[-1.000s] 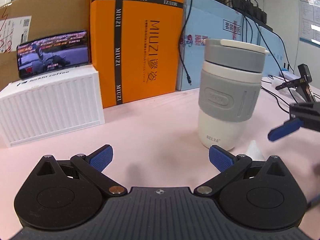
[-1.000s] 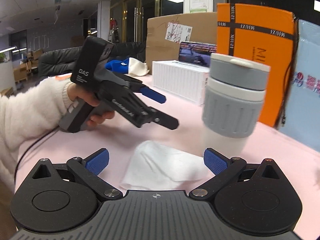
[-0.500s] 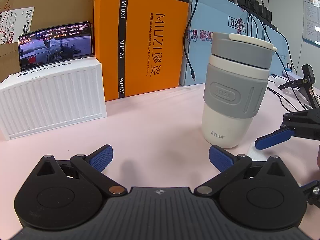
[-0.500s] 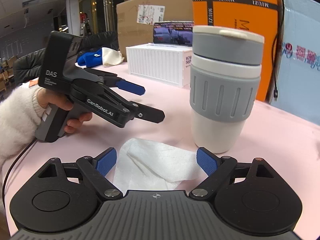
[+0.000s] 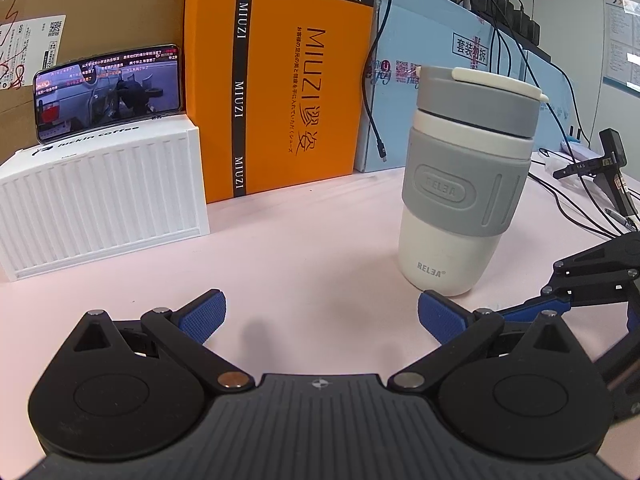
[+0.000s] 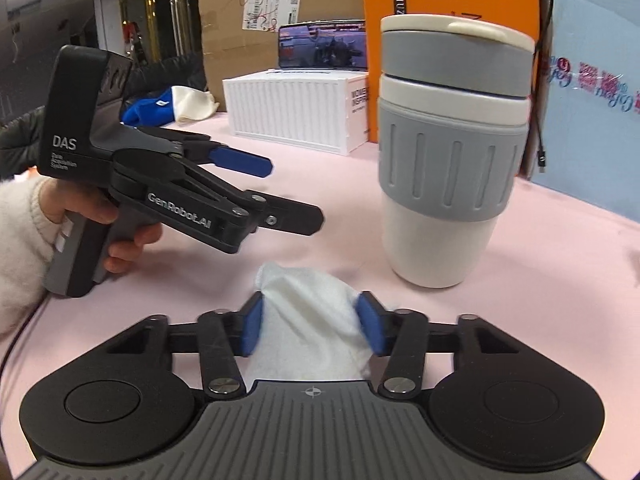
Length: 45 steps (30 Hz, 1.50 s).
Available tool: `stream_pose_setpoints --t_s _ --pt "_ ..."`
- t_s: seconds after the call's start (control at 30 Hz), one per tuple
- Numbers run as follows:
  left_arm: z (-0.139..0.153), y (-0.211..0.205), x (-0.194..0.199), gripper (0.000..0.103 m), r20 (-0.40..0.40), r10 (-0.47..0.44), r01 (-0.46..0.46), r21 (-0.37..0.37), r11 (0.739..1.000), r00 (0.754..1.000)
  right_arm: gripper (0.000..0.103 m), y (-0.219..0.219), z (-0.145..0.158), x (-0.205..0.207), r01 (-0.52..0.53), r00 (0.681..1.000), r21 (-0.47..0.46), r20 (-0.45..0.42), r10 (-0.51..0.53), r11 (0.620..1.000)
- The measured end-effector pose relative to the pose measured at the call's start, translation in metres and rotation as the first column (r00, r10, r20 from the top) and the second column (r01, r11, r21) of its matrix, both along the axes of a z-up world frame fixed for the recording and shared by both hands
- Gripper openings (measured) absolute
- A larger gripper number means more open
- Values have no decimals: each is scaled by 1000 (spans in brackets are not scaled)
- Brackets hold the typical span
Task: Clean container
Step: 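Lift the tissue with the right tool toward the grey mug lid, then grasp the grey mug with the left tool while the right tool wipes its lid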
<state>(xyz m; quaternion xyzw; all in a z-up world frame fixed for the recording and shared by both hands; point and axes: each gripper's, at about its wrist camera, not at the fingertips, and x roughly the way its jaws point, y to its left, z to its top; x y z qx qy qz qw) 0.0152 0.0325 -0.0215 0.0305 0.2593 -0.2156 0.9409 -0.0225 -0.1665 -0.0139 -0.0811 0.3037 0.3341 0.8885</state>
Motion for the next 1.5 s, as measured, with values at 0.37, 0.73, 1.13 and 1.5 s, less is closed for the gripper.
stream_pose_setpoints --t_s 0.37,0.73,1.13,1.5 --pt "8 5 -13 103 68 -72 77 -70 995 995 17 -60 44 -23 65 991 282 91 -94 957" --pt "19 -37 -43 103 255 -237 230 57 972 937 17 -91 113 13 25 965 546 206 -163 837" --pt "17 -96 -28 103 267 -324 276 204 939 908 17 -66 94 49 90 974 396 155 -163 914" --pt "9 -101 -2 90 226 -240 212 142 967 944 32 -55 87 45 99 953 393 227 -201 914"
